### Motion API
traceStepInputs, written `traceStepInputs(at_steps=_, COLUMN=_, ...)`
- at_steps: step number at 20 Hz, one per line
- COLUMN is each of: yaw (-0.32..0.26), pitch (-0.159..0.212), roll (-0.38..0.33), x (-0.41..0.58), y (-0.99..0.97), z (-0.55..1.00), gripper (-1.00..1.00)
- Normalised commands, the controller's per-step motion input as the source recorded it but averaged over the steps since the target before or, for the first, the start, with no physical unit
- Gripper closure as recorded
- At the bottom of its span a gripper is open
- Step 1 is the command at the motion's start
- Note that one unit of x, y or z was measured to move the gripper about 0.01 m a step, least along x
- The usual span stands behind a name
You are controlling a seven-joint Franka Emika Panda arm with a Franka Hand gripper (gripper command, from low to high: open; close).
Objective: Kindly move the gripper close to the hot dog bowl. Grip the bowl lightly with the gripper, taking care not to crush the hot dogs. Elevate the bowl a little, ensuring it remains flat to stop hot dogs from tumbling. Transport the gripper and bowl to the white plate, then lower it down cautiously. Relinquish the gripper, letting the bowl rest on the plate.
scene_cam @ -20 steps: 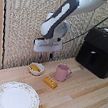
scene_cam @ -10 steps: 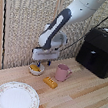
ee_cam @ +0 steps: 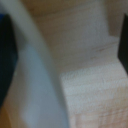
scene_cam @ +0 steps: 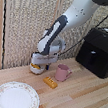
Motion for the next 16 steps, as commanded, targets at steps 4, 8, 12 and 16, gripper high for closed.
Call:
traceStepInputs(at_steps=4, yaw=-0.003, pitch=-0.030, roll=0.000, x=-0.014, y=0.00, z=0.01, gripper=1.00)
traceStepInputs(at_steps=8, yaw=-0.001, pitch=-0.066, roll=0.000, x=-0.076, y=0.00, z=0.14, gripper=1.00)
traceStepInputs(at_steps=12, yaw=0.023, pitch=-0.098, roll=0.026, x=-0.104, y=0.00, z=0.48, gripper=1.00)
traceStepInputs(at_steps=16, yaw=0.058, pitch=-0.072, roll=0.074, x=-0.004, y=-0.04, z=0.87, gripper=1.00)
